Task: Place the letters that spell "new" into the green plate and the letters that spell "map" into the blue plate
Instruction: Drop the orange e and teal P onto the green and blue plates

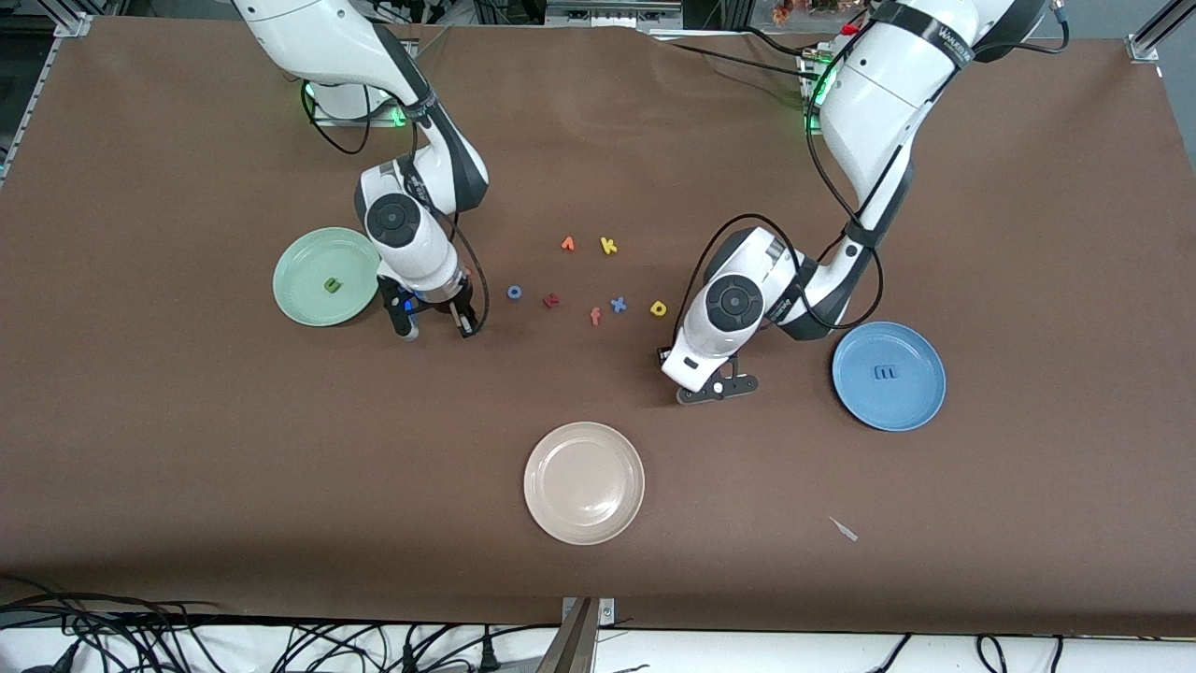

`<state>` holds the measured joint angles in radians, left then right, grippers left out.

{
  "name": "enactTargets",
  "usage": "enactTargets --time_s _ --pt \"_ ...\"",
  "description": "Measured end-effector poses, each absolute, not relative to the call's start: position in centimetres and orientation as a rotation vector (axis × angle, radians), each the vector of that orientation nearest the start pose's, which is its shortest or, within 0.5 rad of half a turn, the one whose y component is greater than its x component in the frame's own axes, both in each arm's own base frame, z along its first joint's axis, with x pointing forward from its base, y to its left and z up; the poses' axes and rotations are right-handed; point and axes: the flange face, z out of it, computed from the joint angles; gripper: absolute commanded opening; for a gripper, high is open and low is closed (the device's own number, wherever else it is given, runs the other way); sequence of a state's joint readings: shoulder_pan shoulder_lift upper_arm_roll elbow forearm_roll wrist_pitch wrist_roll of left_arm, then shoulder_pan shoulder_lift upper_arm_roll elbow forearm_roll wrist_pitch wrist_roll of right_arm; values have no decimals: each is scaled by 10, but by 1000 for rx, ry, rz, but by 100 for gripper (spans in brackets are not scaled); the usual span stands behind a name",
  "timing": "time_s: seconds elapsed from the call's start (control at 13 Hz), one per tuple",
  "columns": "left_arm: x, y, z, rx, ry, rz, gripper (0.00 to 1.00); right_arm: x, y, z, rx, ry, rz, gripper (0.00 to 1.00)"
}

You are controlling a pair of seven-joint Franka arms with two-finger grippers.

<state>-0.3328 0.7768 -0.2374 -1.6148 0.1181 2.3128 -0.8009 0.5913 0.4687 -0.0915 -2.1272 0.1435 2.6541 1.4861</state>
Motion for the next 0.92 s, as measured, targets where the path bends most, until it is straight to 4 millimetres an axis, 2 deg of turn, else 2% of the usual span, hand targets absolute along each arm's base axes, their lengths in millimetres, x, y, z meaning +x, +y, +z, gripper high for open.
enactTargets --time_s 0.08,0.23,0.46,0.62,0.69,0.85,0.92 --pt "589 -350 174 -3150 -319 150 5 517 262 201 -2658 1581 -6 25" --pt "598 -336 179 -3124 -245 196 5 531 223 226 -2767 1507 42 25" --pt "627 -287 204 -3064 -44 354 5 536 152 263 -2884 1383 153 25" --pt "640 -250 213 -3052 110 435 5 520 114 264 -2918 1316 206 25" --pt "645 -228 214 -3046 206 478 5 510 95 259 -2937 1283 241 25" --pt "656 -179 215 -3014 439 520 5 489 64 242 -2959 1224 294 33" --pt "661 -155 217 -2997 541 533 6 481 56 234 -2967 1198 287 83"
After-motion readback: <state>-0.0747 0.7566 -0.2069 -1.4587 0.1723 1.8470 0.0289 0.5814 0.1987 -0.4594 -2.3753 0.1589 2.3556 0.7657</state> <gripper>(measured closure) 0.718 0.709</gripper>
